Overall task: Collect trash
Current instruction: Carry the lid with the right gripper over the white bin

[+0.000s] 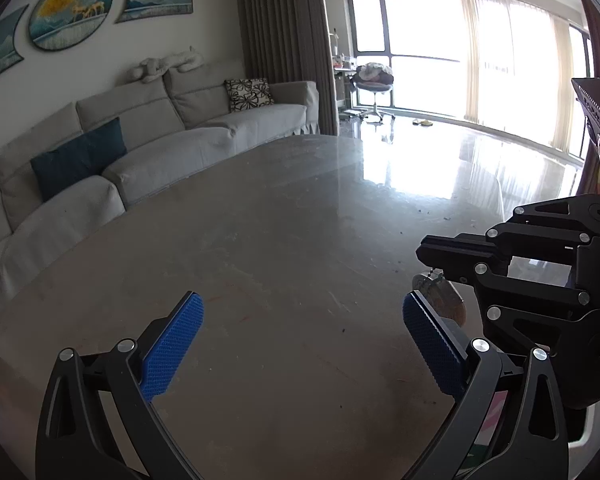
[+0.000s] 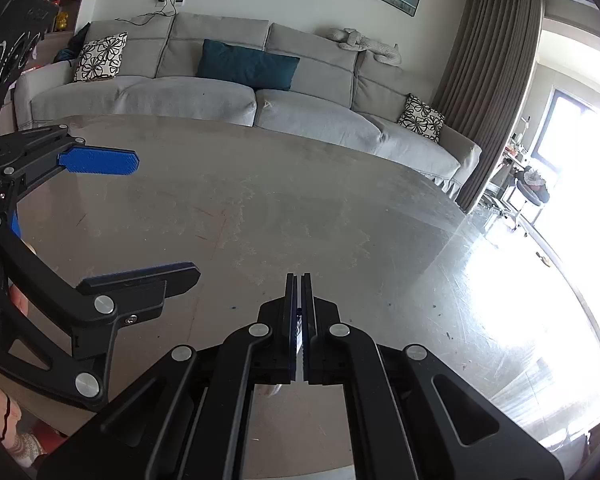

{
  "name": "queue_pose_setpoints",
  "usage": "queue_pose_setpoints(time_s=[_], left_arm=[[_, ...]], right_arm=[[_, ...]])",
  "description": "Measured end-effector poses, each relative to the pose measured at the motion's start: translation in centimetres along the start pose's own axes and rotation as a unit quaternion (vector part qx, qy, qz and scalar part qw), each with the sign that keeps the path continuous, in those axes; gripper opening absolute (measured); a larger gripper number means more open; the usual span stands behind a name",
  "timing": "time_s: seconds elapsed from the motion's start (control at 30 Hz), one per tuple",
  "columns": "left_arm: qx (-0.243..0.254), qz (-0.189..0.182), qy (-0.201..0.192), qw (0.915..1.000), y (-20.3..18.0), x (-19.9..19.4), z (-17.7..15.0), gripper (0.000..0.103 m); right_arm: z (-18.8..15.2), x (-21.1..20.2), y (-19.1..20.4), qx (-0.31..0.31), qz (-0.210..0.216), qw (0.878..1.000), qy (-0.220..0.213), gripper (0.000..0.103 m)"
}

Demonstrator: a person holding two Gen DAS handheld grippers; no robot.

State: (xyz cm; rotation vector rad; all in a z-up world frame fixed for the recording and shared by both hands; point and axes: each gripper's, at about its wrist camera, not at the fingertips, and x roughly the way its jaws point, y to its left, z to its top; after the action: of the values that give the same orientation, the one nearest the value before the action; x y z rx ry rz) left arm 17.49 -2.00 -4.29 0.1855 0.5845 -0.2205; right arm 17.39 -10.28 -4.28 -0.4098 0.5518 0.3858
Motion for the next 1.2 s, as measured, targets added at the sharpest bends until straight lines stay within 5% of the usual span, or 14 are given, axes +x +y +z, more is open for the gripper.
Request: queue_pose_setpoints(time_s=[0.47, 1.2], left_arm=[[0.004, -0.012, -0.003, 0.9999, -1.7, -2.0, -0.7, 0.099], [0.082, -0.132, -0.013, 0.9877, -17.4, -8.3, -4.2, 0.099]], right_arm=[[-1.4, -4.6, -0.6, 0.002, -0.030, 1.000, 0.005, 0.002], [-13.3, -18.6, -5.1, 0.091, -0.129, 0.987, 0.039, 0.002]])
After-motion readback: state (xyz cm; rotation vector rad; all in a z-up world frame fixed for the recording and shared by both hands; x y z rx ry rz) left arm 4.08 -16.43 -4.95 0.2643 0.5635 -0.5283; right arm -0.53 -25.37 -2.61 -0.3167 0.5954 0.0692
